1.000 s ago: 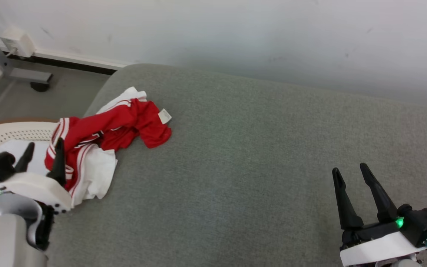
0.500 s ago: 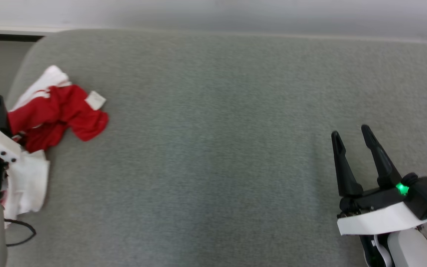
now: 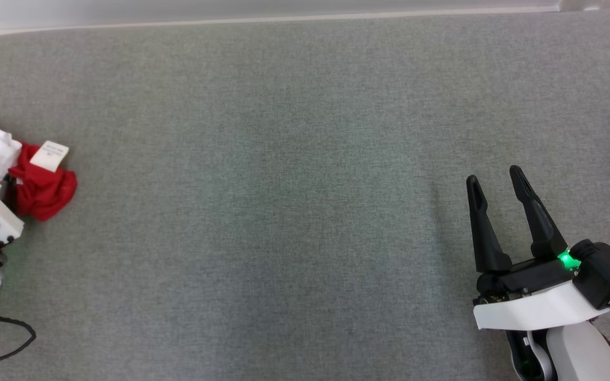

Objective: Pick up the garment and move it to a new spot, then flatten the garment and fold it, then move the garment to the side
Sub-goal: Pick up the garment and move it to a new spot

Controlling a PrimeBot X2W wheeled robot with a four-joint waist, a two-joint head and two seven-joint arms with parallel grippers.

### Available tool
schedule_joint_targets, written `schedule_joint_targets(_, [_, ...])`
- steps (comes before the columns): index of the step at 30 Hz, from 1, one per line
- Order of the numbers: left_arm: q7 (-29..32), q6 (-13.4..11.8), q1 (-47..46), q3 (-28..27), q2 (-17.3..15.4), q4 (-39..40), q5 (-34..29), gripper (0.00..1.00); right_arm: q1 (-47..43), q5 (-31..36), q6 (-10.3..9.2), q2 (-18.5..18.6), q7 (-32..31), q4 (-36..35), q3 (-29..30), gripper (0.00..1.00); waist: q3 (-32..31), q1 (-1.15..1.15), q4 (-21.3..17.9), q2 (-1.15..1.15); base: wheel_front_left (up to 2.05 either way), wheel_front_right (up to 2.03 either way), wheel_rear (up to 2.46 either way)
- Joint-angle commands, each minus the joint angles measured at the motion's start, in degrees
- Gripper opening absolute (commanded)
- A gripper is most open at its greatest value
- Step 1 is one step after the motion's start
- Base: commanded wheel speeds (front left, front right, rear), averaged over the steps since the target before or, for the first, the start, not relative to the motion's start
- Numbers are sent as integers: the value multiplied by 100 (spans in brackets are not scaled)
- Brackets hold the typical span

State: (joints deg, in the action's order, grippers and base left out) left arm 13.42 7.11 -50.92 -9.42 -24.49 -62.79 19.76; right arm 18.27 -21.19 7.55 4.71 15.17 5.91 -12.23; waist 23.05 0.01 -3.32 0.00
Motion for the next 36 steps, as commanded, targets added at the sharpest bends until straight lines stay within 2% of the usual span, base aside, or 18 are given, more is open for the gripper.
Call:
schedule_joint_targets(1, [140,28,169,39,98,-206,88,100,0,-10,-13,-17,-5,-9,9,100,-33,-1,-19,0,0,0,0])
schedule_joint_targets(3, [200,30,202,86,88,-309,120,99,-34,-6,-13,-11,-5,9,11,100,-79,-1,-34,0,0,0,0])
schedule_joint_targets(5, [102,34,222,125,77,-345,124,0,-62,8,-13,-13,-5,21,12,100,-141,-1,-39,0,0,0,0])
schedule_joint_targets(12, [-385,33,185,299,3,-220,233,0,-224,37,-13,16,-5,64,53,100,-562,-1,15,0,0,0,0])
schedule_joint_targets(20, [-615,31,196,1076,25,356,364,0,-549,-22,-13,38,-5,120,77,100,-1398,-1,111,0,0,0,0])
schedule_joint_targets(28, [-510,32,273,2158,205,1778,1071,0,-966,-104,-13,95,-5,131,192,100,-2066,-1,181,0,0,0,0])
schedule_joint_targets(36, [-131,32,526,2865,244,3618,1861,0,-1175,-135,-13,97,-6,-85,339,100,-2427,-1,-69,0,0,0,0])
